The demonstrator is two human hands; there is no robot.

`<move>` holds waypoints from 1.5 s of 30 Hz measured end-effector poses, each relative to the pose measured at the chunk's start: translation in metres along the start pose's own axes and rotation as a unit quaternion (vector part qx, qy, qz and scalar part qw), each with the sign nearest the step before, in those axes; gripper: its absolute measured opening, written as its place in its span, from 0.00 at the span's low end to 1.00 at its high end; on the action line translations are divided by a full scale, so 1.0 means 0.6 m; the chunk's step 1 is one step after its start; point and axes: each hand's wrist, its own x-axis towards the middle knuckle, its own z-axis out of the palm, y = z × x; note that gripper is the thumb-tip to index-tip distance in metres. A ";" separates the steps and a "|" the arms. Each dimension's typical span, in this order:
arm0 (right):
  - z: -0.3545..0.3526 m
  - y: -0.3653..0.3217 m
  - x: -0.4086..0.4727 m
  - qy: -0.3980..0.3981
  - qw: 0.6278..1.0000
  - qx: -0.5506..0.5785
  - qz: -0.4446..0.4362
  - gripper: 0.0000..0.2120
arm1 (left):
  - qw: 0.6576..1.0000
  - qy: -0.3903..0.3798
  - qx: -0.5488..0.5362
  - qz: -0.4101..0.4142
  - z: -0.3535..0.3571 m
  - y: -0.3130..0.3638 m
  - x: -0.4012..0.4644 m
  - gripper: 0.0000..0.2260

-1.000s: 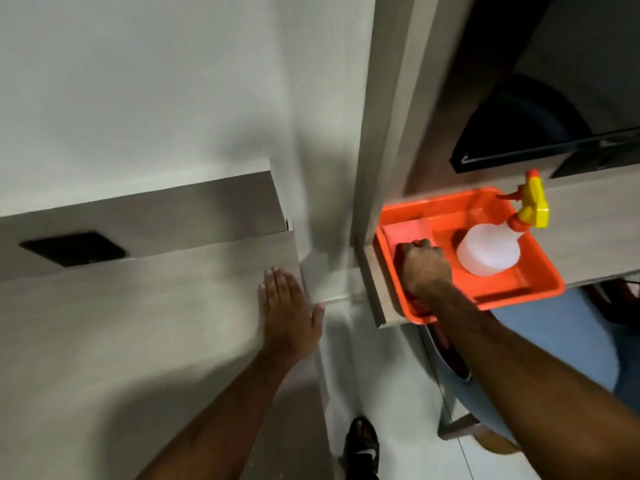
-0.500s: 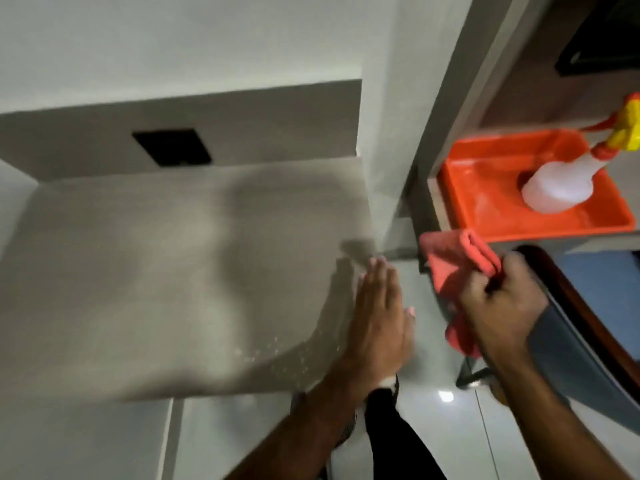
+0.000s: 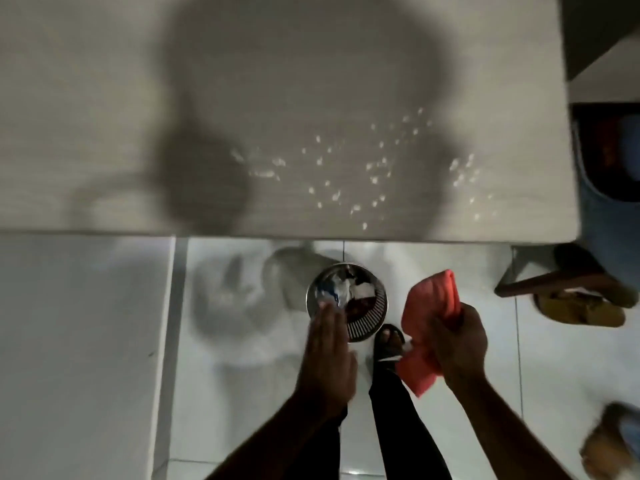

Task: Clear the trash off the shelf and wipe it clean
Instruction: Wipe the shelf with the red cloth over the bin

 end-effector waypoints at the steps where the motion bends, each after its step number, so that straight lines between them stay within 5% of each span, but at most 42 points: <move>1: 0.024 0.020 0.013 -0.012 1.000 0.013 0.013 0.13 | 0.998 -0.018 -0.015 -0.061 0.033 -0.026 0.008 0.34; 4: 0.082 0.063 0.045 -0.024 0.996 0.071 0.048 0.11 | 0.937 -0.066 -0.124 -0.321 0.115 -0.089 0.049 0.39; 7: 0.110 0.096 0.059 -0.016 0.988 0.139 0.066 0.15 | 0.722 -0.065 -0.402 -0.559 0.177 -0.115 0.094 0.37; 9: 0.108 0.106 0.056 -0.043 0.972 0.216 0.083 0.18 | 0.616 -0.040 -0.550 -0.563 0.199 -0.118 0.106 0.27; 13: 0.062 0.090 0.032 -0.127 0.920 0.328 0.174 0.14 | 0.652 -0.030 -0.575 -0.493 0.185 -0.097 0.119 0.12; 16: 0.004 0.048 -0.004 -0.183 0.879 0.393 0.201 0.23 | 0.630 0.021 -0.569 -0.529 0.128 -0.065 0.129 0.07; 20: -0.097 -0.039 -0.087 -0.210 0.847 0.461 0.163 0.19 | 0.592 0.030 -0.613 -0.522 -0.009 0.008 0.091 0.13; 24: -0.224 -0.179 -0.183 -0.163 0.829 0.534 0.028 0.23 | 0.628 0.054 -0.598 -0.495 -0.170 0.096 0.049 0.11; 27: -0.311 -0.300 -0.225 -0.078 0.889 0.423 -0.158 0.24 | 0.636 0.053 -0.612 -0.466 -0.273 0.148 0.026 0.07; 29: -0.334 -0.382 -0.216 0.017 0.938 0.276 -0.208 0.23 | 0.648 0.070 -0.597 -0.468 -0.326 0.169 0.016 0.07; 31: -0.321 -0.464 -0.193 0.017 0.952 0.138 -0.273 0.31 | 0.648 0.075 -0.588 -0.479 -0.372 0.188 0.007 0.08; 34: -0.237 -0.538 -0.145 -0.084 0.931 -0.031 -0.354 0.34 | 0.645 0.086 -0.590 -0.478 -0.413 0.205 0.000 0.11; 38: -0.123 -0.549 -0.116 -0.099 0.818 -0.366 -0.433 0.33 | 0.654 0.057 -0.579 -0.483 -0.430 0.203 -0.014 0.18; 45: -0.108 -0.429 -0.204 -0.190 0.745 -0.364 -0.526 0.33 | 0.650 0.053 -0.595 -0.471 -0.446 0.191 -0.031 0.10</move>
